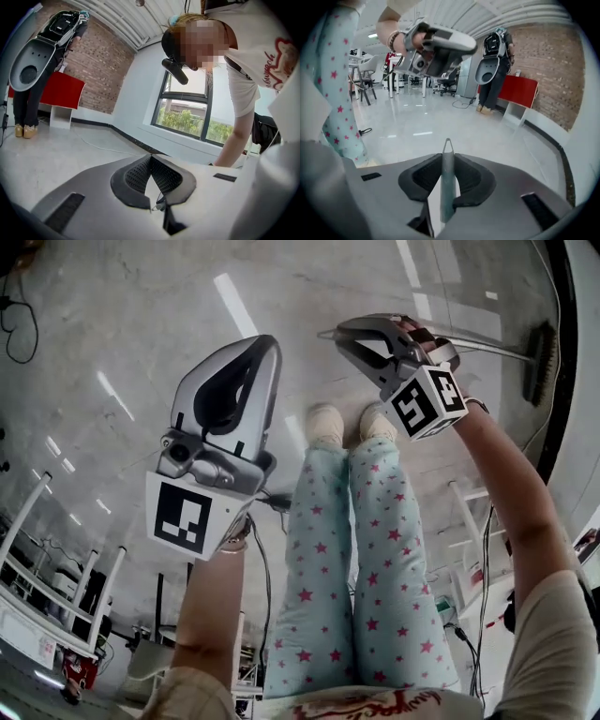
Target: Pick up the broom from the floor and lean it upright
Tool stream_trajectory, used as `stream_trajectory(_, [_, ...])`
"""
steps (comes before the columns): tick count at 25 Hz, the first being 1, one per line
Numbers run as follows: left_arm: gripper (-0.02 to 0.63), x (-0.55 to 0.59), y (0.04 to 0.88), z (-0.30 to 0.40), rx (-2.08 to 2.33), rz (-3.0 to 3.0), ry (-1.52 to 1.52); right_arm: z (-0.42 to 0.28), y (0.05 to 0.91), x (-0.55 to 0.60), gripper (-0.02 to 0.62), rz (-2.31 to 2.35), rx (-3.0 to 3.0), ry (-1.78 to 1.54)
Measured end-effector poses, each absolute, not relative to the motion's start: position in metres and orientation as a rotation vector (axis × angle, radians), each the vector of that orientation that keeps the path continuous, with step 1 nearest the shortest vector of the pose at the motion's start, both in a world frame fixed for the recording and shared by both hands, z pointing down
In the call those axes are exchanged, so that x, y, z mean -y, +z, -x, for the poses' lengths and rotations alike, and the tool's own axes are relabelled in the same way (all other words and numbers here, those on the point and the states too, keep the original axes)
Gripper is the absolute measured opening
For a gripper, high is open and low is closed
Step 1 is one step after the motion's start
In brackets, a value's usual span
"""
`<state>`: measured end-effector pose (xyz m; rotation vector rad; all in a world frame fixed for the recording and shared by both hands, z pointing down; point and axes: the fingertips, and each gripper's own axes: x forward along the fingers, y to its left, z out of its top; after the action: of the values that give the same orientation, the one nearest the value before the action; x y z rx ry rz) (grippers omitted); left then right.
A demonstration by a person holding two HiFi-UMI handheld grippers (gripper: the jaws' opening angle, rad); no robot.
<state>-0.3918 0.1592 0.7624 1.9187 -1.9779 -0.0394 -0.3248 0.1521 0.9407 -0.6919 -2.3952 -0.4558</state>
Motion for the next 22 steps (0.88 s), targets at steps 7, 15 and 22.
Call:
stream_trajectory(7, [0.017,-0.116,0.608,0.406,1.988,-2.063,-0.049,0.346,0.721,-0.063,0.1,0.269,2.608,-0.491])
stream_trajectory(15, [0.017,-0.068,0.455,0.395,1.952,-2.236,-0.104,0.319,0.51,0.013,0.1,-0.37,2.746,-0.448])
stream_trajectory(22, [0.017,-0.041,0.393,0.336,1.747,-2.419,-0.114,0.229,0.413,0.037,0.1,-0.974,2.816,-0.292])
